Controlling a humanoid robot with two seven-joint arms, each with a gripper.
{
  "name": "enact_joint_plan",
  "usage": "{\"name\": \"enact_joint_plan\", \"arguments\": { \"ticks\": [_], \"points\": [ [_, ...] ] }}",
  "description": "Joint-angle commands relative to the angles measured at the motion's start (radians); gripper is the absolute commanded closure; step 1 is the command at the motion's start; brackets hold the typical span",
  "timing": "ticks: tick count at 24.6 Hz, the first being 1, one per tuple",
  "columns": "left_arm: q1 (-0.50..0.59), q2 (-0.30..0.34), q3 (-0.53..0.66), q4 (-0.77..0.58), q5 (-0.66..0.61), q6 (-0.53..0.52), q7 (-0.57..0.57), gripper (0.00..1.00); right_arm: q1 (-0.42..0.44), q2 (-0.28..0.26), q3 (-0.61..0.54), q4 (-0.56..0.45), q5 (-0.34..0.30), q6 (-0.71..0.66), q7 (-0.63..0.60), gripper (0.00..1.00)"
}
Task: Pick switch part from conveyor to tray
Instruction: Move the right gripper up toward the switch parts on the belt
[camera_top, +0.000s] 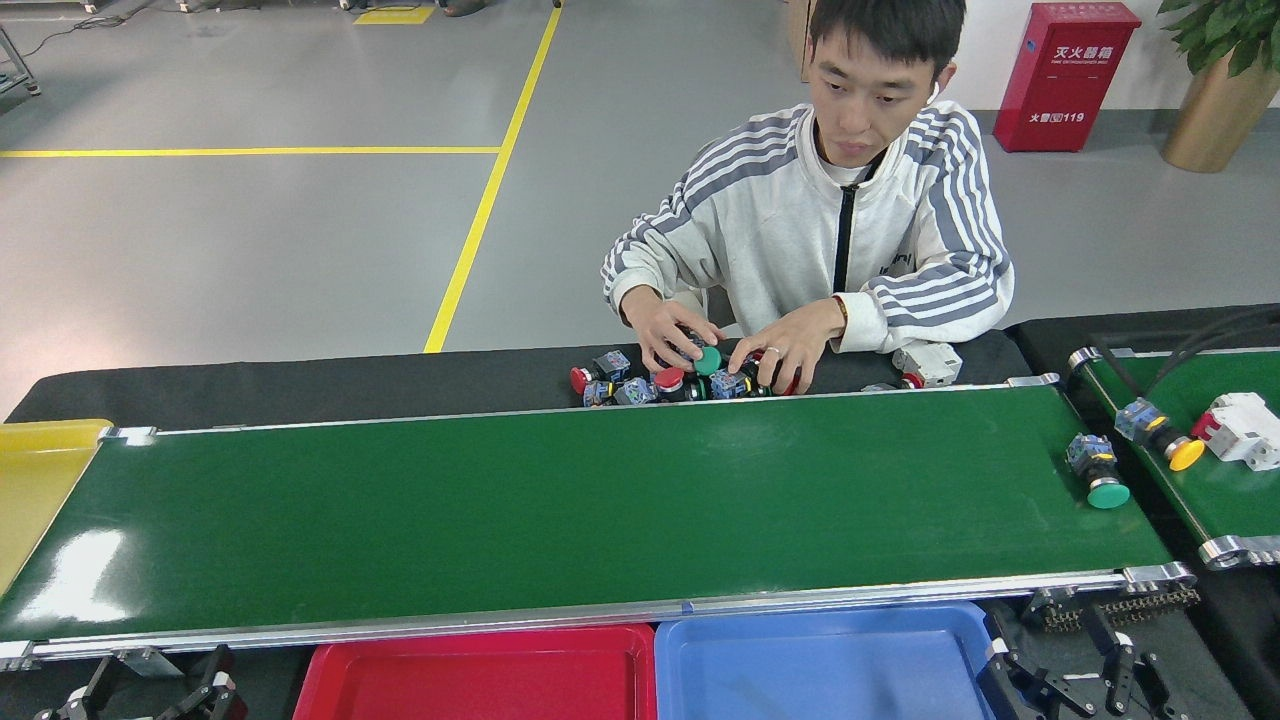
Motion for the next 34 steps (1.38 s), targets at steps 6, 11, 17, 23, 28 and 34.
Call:
{"name": "enact_joint_plan", "arguments": {
  "ticks": [6, 11, 17, 23, 28, 34],
  "points": [
    [-0.002, 0.004, 0.008, -0.013, 0.000, -0.003, 0.013, 0.00, -0.074, -0.063, -0.004, 0.060, -0.004, 0.005, 0.020, 0.01],
    [-0.002, 0.004, 0.005, -0.015, 0.000, -0.003, 0.013, 0.00, -0.215, -0.148, 0.002, 0.191, -0.004, 0.100, 0.073, 0.01],
    [-0.002, 0.002, 0.003, -0.013, 0.000, -0.003, 0.013, 0.00, -0.328, -0.189, 0.054, 0.337, 0.008, 0.165, 0.079, 0.01],
    [-0.002, 0.000, 0.003, -0.015, 0.000, -0.003, 0.013, 0.00, -0.404, -0.220, 0.221, 0.437, 0.007, 0.306, 0.077, 0.01],
    [-0.002, 0.000, 0.003, -0.015, 0.000, -0.003, 0.013, 0.00, -0.457, -0.223, 0.255, 0.495, 0.005, 0.332, 0.076, 0.01],
    [-0.002, -0.003, -0.001, -0.013, 0.000, -0.003, 0.013, 0.00, -0.468, -0.233, 0.255, 0.506, -0.003, 0.330, 0.077, 0.01]
  ]
}}
